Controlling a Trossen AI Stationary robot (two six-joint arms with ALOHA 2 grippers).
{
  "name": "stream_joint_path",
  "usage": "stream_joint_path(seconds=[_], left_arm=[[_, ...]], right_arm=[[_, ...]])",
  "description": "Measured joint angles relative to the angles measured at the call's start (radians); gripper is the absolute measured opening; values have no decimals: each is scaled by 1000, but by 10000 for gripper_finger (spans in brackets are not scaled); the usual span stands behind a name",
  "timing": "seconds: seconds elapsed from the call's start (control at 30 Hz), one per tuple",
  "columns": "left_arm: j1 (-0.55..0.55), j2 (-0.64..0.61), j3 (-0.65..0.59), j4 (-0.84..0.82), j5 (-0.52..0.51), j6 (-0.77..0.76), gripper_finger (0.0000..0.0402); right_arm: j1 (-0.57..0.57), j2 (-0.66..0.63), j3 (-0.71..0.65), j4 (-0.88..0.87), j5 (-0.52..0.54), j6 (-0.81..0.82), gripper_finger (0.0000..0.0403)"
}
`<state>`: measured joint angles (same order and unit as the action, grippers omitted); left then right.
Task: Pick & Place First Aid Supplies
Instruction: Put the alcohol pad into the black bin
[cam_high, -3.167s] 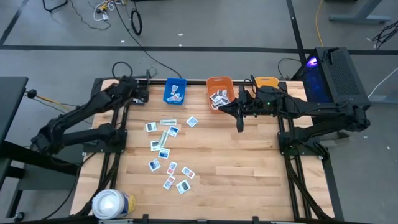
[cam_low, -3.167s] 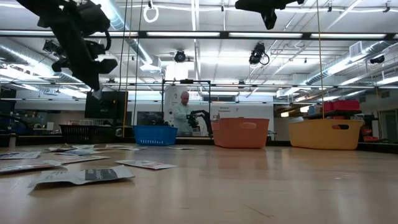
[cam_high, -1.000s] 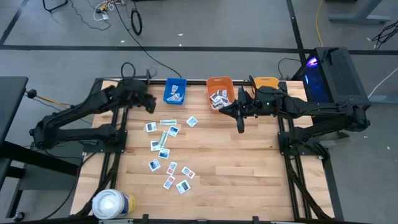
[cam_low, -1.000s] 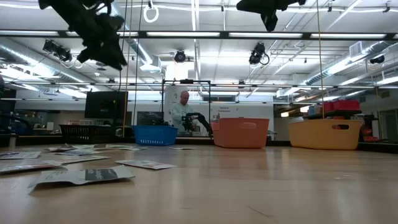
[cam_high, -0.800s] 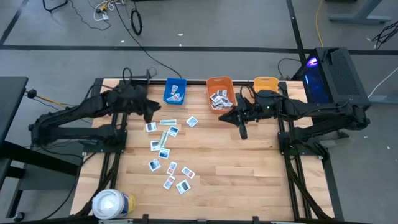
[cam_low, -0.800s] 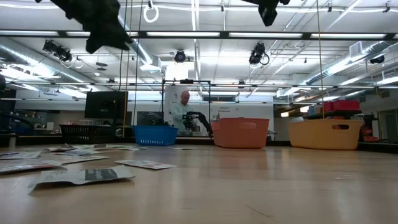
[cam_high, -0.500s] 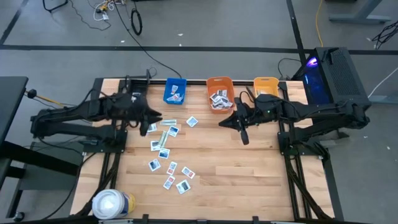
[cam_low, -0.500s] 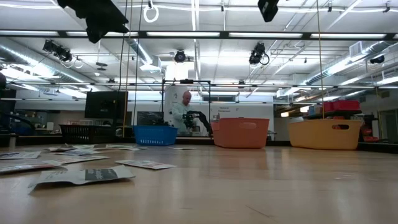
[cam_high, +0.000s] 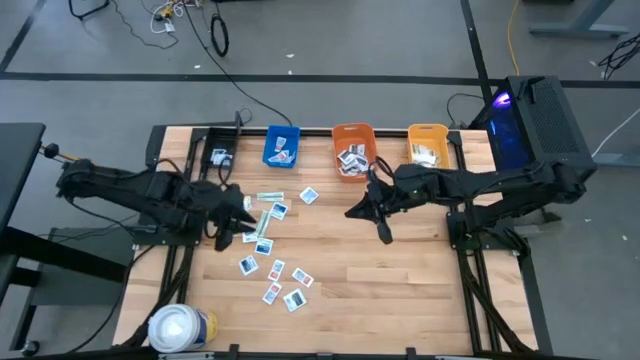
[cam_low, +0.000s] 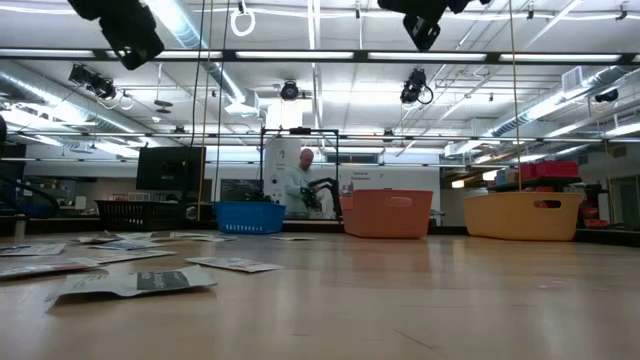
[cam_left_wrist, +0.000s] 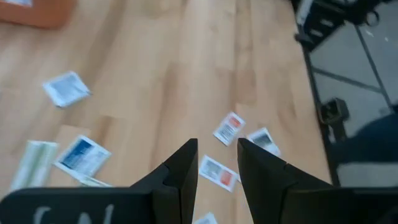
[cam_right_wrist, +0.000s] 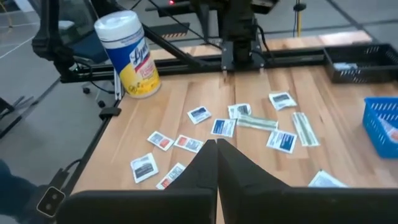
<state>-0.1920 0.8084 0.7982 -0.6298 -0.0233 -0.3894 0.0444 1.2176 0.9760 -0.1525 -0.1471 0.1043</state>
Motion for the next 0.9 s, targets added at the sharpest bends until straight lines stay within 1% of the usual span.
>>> stream_joint_path(seconds=[0.17,0.3,0.4,0.6,0.7,0.8,0.9], left_arm=[[-111,36,0,-19,2,-18,116],[-209,72,0,-67,3,13,116],[-260,104,0,-75,4,24,117],[-296,180,0,-78,2,132,117],[-290,225,0,-91,-7,140,121],[-287,269,-11,-102,-9,142,139],[-288,308,-49,-94,-5,164,172]], right_arm=[[4,30,0,2,0,22,2],[14,43,0,11,0,19,2],[17,45,0,23,0,19,2],[17,45,0,61,1,19,2],[17,45,0,63,1,19,2],[17,45,0,65,1,18,2],[17,45,0,68,11,18,2]])
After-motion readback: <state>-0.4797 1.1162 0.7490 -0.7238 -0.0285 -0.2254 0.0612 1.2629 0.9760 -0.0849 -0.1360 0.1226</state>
